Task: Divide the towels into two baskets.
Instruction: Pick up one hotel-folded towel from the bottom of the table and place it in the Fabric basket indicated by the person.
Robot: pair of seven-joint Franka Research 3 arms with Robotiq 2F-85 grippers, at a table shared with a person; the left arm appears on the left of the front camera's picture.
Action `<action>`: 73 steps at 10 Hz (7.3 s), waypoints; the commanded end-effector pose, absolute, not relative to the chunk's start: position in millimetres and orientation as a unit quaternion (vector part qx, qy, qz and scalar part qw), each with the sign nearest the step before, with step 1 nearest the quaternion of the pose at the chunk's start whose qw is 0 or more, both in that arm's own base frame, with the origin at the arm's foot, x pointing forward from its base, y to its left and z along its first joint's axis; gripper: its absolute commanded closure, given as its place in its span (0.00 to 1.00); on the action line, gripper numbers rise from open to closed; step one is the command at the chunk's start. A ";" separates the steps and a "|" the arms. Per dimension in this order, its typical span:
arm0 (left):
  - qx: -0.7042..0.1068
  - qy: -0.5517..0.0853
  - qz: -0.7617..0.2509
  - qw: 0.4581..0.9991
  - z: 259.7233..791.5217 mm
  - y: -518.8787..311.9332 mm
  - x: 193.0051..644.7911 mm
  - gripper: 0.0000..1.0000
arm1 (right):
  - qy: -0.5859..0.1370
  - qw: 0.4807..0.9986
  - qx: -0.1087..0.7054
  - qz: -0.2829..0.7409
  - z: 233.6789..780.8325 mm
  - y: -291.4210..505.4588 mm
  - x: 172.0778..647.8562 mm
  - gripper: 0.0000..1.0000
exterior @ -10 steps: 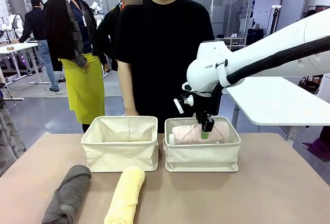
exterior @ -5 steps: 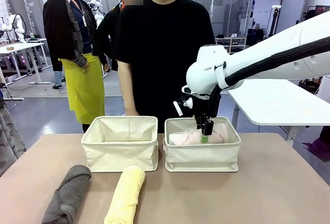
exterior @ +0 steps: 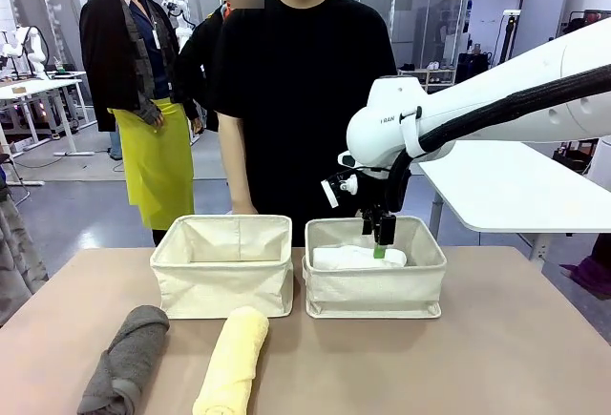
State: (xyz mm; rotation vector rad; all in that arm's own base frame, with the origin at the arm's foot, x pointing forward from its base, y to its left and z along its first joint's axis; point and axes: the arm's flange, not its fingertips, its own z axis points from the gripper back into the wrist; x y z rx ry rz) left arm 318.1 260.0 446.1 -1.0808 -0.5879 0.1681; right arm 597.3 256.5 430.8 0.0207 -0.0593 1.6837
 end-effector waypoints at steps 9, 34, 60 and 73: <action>-0.512 -0.282 0.076 0.808 448.0 261.6 316.4 0.00 | -0.026 0.666 0.009 0.746 430.8 256.5 597.3 0.00; -0.512 -0.282 0.076 0.808 448.0 261.6 316.4 0.00 | -0.091 0.826 0.553 0.057 398.5 -292.0 311.3 0.00; -0.512 -0.282 0.076 0.808 448.0 261.6 316.4 0.00 | -0.086 0.836 0.538 0.062 390.9 -297.0 306.3 0.00; -0.266 -0.163 -0.074 0.947 470.3 26.2 325.3 0.00 | -0.086 0.836 0.538 0.062 390.9 -297.0 306.3 0.00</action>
